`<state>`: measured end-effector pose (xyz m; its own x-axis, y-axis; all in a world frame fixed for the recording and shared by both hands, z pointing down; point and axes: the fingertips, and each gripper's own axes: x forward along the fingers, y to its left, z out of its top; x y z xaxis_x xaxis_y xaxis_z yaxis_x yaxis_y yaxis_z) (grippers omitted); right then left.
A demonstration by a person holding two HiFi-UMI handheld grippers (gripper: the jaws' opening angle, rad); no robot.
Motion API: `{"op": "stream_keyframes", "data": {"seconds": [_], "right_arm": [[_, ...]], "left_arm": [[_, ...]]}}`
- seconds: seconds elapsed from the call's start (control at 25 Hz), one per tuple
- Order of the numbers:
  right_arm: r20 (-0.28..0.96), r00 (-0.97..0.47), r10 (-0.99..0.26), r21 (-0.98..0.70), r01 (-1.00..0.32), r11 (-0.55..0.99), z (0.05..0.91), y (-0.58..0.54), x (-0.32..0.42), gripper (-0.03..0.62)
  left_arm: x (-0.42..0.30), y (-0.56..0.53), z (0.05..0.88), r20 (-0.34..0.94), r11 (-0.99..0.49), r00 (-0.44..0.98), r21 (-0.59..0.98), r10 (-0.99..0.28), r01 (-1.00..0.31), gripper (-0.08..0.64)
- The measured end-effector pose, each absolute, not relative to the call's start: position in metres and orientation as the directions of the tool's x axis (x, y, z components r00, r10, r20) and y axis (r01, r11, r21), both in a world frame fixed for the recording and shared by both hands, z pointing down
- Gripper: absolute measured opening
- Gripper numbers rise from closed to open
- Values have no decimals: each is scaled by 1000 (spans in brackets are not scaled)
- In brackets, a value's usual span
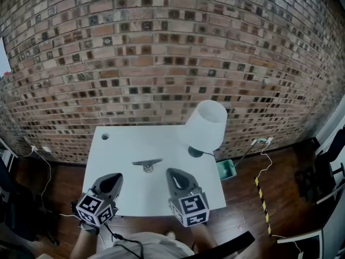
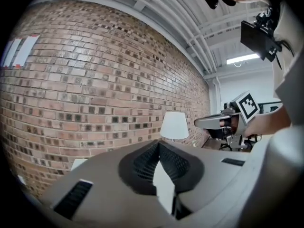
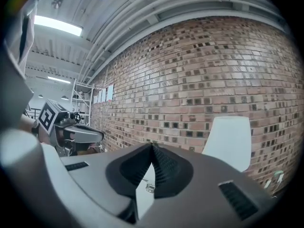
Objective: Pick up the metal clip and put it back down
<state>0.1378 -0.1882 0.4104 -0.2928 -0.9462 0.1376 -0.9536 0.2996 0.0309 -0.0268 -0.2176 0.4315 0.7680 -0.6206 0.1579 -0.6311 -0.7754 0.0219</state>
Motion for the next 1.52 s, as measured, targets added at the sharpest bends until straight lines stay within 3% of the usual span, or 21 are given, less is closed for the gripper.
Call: {"op": "stream_keyframes", "data": {"seconds": [0.36, 0.84, 1.2, 1.36, 1.52], "right_arm": [[153, -283, -947, -18, -959, 284, 407, -164, 126, -21], [-124, -267, -956, -59, -959, 276, 374, -99, 82, -23], [-55, -296, -954, -9, -955, 297, 398, -57, 80, -23], [111, -288, -951, -2, -957, 289, 424, -9, 89, -21], [81, -273, -959, -22, -962, 272, 431, 51, 115, -20]], "left_arm": [[-44, -198, 415, 93, -791, 792, 51, -604, -609, 0], [-83, -167, 448, 116, -776, 785, 119, -609, -619, 0], [-76, -116, 445, 129, -772, 772, 64, -622, -633, 0], [-63, -67, 441, 127, -771, 768, 37, -627, -636, 0], [-48, 0, 440, 116, -756, 754, 27, -647, -654, 0]]}}
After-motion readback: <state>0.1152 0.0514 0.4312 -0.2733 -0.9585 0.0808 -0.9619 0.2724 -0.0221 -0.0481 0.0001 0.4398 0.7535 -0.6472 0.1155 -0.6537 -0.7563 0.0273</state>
